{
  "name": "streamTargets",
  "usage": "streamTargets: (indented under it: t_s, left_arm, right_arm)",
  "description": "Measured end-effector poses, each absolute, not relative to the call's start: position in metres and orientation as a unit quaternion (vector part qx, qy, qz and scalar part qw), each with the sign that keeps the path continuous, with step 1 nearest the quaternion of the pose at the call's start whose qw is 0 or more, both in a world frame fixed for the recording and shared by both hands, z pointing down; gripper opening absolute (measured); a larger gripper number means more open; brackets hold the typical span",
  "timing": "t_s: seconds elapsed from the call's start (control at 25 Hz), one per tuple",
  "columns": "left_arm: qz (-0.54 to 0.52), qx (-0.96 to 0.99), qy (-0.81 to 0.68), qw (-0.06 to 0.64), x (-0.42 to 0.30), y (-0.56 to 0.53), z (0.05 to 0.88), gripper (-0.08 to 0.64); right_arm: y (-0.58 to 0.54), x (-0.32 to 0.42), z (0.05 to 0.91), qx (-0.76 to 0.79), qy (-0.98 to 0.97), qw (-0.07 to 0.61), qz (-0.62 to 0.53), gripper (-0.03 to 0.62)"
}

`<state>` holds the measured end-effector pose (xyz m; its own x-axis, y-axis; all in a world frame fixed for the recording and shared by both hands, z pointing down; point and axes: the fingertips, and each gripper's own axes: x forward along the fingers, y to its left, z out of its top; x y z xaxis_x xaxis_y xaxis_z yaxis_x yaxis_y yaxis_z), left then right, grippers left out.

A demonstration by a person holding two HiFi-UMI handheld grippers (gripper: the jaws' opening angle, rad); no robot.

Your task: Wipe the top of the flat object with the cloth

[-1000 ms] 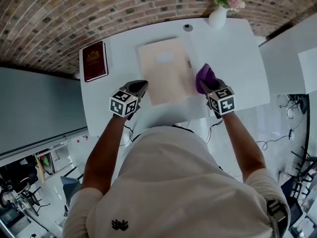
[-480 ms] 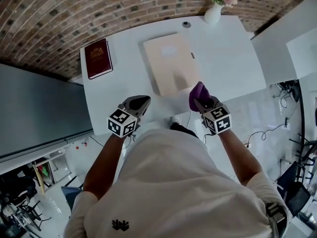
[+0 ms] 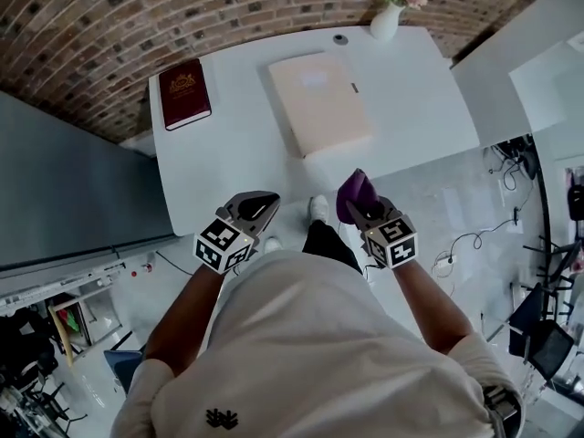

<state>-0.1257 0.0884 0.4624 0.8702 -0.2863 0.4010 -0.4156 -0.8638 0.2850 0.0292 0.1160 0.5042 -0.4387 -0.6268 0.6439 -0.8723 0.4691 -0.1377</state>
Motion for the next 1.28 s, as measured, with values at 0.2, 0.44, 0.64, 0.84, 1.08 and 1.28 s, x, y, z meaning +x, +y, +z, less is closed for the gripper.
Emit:
streamTargets:
  t_s: [0.2,0.44,0.64,0.84,1.08,1.28]
  left_arm:
    - [0.174,0.95,-0.181,0.188,-0.142,0.117,0.458,0.026]
    - [0.168,0.953,-0.176,0.178,-0.155,0.125,0.445,0.025]
    - [0.163,0.954,-0.18,0.175,-0.167,0.129,0.444,0.025]
    - [0.163,0.953,-0.185,0.176,-0.181,0.132,0.448,0.025]
    - [0.164,0.951,-0.195,0.178,-0.193,0.136,0.45,0.025]
    - [0.162,0.95,-0.198,0.178,-0.197,0.141,0.451,0.025]
  right_arm:
    - [0.149,0.006,0.497,0.458,-0.819,0.267,0.218,0.077]
    - [0.155,-0.011,0.484,0.462,-0.823,0.26,0.206,0.077]
    - [0.16,-0.026,0.477,0.456,-0.827,0.264,0.195,0.077]
    - [0.163,-0.037,0.477,0.451,-0.83,0.269,0.188,0.075]
    - [0.168,-0.047,0.475,0.441,-0.834,0.277,0.181,0.075]
    - [0.173,-0.051,0.472,0.44,-0.835,0.279,0.177,0.075]
